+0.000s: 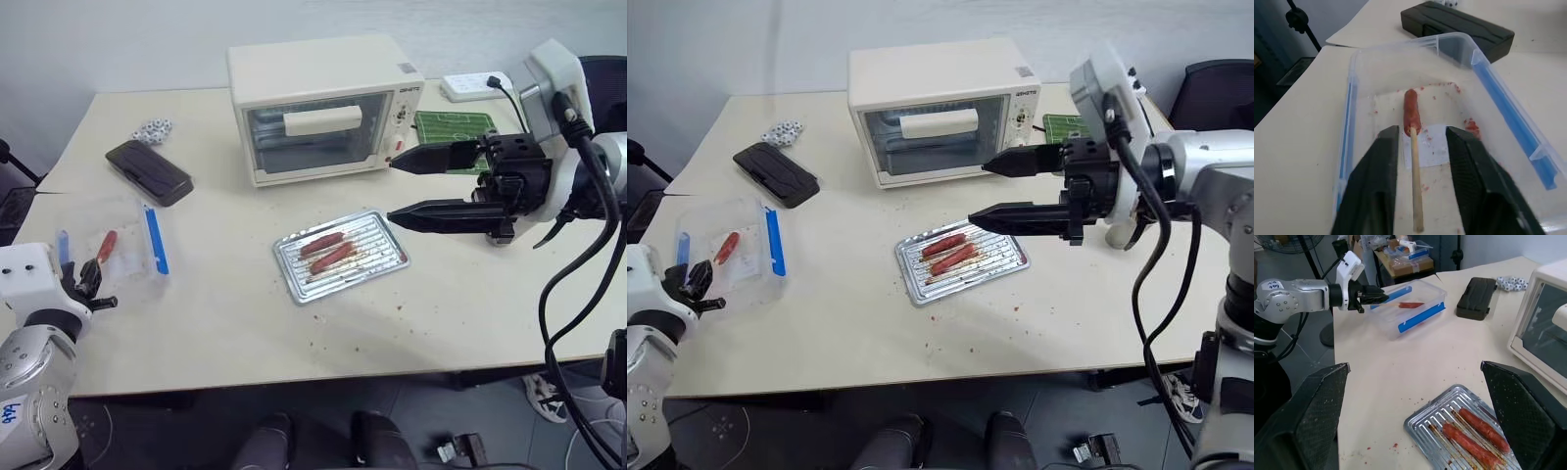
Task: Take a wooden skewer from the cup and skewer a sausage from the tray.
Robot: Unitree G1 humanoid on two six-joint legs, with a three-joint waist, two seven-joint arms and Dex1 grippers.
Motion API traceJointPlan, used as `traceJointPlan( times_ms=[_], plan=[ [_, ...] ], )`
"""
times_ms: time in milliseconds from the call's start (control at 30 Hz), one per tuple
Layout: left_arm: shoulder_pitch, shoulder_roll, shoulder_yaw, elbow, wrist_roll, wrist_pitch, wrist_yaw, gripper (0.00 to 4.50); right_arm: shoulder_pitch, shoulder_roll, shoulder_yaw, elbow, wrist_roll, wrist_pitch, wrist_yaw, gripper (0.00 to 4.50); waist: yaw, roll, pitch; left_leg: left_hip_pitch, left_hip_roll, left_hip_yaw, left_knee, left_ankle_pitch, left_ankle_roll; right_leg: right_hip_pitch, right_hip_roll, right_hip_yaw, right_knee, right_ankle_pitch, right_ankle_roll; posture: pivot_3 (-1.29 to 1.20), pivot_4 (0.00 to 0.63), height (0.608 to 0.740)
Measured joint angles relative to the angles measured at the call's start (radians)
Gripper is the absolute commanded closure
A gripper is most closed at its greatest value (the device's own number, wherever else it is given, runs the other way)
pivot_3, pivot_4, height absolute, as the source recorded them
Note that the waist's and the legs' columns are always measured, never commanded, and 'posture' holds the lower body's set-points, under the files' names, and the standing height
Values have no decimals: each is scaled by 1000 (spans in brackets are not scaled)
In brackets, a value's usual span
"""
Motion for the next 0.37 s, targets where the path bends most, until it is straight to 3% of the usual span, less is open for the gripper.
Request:
traceJointPlan(
  times_ms=[367],
  plan=[
    [289, -10, 440, -157, -297, 4, -205, 1925, 25, -2, 51, 39, -36, -79, 57, 0, -11, 0, 0, 1, 2, 1, 0, -2, -1, 0, 0, 0, -1, -1, -2, 0, 150, 740]
  ],
)
